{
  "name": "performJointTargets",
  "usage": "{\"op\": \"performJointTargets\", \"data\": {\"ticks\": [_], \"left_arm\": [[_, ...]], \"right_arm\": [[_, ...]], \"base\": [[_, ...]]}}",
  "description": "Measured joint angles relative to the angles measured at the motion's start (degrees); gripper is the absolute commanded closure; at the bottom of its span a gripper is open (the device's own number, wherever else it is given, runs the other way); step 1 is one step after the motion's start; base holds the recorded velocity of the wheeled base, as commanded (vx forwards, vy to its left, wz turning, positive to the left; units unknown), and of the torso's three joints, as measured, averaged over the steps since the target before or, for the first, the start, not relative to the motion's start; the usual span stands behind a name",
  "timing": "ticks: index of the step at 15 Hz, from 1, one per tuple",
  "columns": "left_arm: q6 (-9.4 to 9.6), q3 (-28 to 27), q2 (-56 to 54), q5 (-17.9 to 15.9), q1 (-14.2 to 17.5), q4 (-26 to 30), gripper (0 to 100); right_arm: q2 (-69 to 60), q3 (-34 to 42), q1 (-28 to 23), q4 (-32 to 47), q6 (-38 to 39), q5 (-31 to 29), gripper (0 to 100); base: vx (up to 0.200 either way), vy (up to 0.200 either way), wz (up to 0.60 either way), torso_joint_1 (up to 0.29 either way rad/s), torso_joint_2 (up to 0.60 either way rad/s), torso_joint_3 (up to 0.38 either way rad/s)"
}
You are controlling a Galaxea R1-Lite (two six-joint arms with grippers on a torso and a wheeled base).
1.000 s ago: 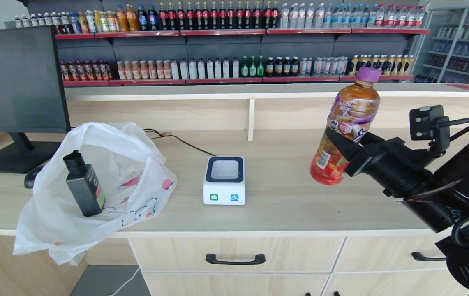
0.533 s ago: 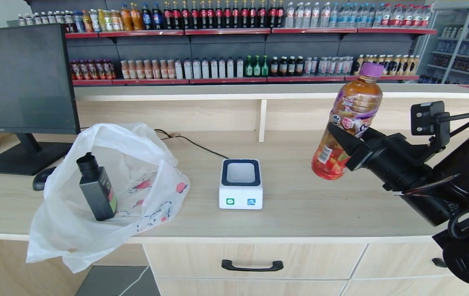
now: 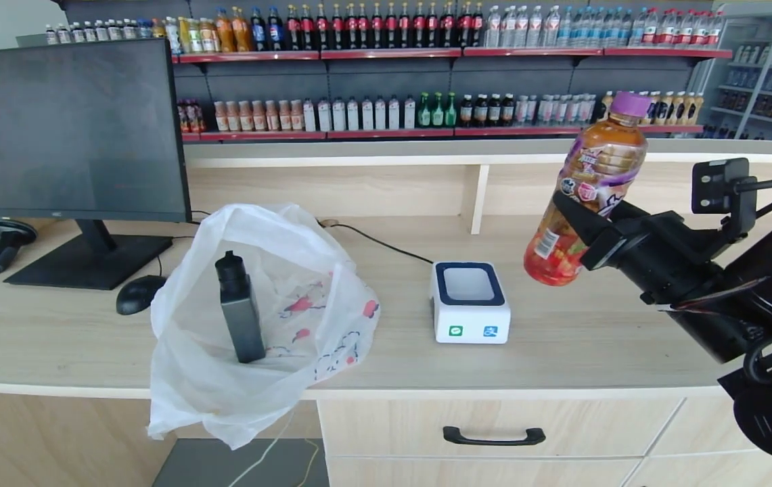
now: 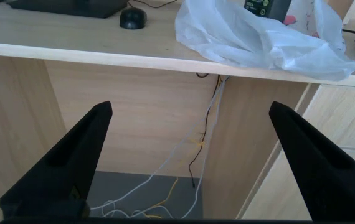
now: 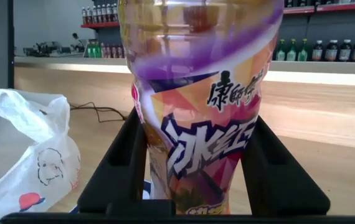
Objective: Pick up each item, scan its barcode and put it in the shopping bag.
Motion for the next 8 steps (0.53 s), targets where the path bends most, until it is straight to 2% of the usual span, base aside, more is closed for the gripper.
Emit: {"op": "performJointTargets", "data": {"ticks": [2,8], "left_arm": [[-0.02,0.0,0.0,0.0,0.0,0.0,0],[0.04,0.0,0.0,0.0,0.0,-0.1,0]], "right_arm": [[0.0,0.1,0.0,-0.1,0.0,0.1,100],[0.1,-0.4,-0.4,-0.1,-0.2,-0.1,100]], "base": [[0.0,0.2,0.0,0.005,0.0,0.002],[0.0,0.0,0.0,0.0,0.0,0.0]]}}
